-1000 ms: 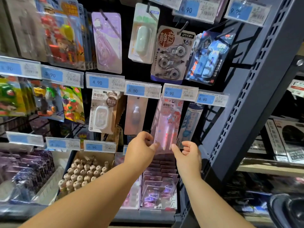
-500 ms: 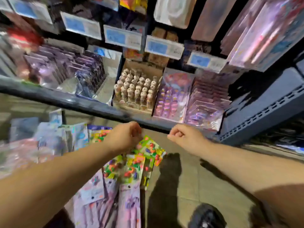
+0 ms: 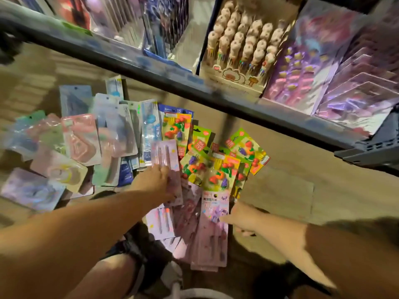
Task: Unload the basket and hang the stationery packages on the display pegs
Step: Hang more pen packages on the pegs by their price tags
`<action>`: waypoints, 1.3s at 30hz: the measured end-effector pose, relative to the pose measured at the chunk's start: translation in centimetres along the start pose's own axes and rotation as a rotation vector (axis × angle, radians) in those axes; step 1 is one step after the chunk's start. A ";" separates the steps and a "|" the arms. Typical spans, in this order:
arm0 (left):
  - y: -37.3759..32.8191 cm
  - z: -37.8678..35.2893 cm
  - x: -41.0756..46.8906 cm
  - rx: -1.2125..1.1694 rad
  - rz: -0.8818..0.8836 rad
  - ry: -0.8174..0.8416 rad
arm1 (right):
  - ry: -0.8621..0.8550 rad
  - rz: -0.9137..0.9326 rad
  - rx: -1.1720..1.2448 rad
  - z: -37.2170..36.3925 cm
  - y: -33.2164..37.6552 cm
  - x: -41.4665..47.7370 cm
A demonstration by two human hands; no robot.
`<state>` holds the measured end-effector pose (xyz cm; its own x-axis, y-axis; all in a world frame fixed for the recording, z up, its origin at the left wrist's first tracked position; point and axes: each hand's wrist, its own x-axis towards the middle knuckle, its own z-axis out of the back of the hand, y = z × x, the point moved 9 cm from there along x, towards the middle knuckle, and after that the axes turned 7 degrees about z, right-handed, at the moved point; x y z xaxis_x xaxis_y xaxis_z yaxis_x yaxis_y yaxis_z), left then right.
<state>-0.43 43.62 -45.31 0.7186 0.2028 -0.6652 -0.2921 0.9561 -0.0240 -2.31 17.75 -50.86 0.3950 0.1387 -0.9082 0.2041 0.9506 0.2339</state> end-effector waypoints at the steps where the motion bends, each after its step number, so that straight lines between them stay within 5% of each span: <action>1: 1.0 -1.0 0.2 -0.073 0.072 0.018 | -0.001 -0.021 0.052 -1.0 -0.5 0.1; 9: 5.3 -7.1 -1.6 -0.566 0.539 -0.018 | -0.013 -0.083 0.476 -6.1 -1.6 2.2; 13: 6.1 -8.4 -2.0 -0.699 0.653 -0.048 | -0.185 -0.122 0.413 -6.0 -1.9 1.8; 16: 6.3 -9.0 -2.1 -0.896 0.677 -0.028 | -0.304 -0.197 0.417 -6.0 -2.0 0.9; 22: 5.2 -9.6 -2.4 -1.293 0.689 0.038 | -0.269 -0.133 0.636 -7.2 -0.9 0.8; 39: 3.4 -11.7 -1.3 -1.651 0.529 0.313 | -0.113 -0.068 0.771 -7.0 -4.6 -0.2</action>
<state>-9.75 44.16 -53.21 0.2652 0.1582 -0.9511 -0.8506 -0.4262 -0.3080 -9.56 15.30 -54.22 0.4395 0.0184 -0.8981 0.7795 0.4890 0.3915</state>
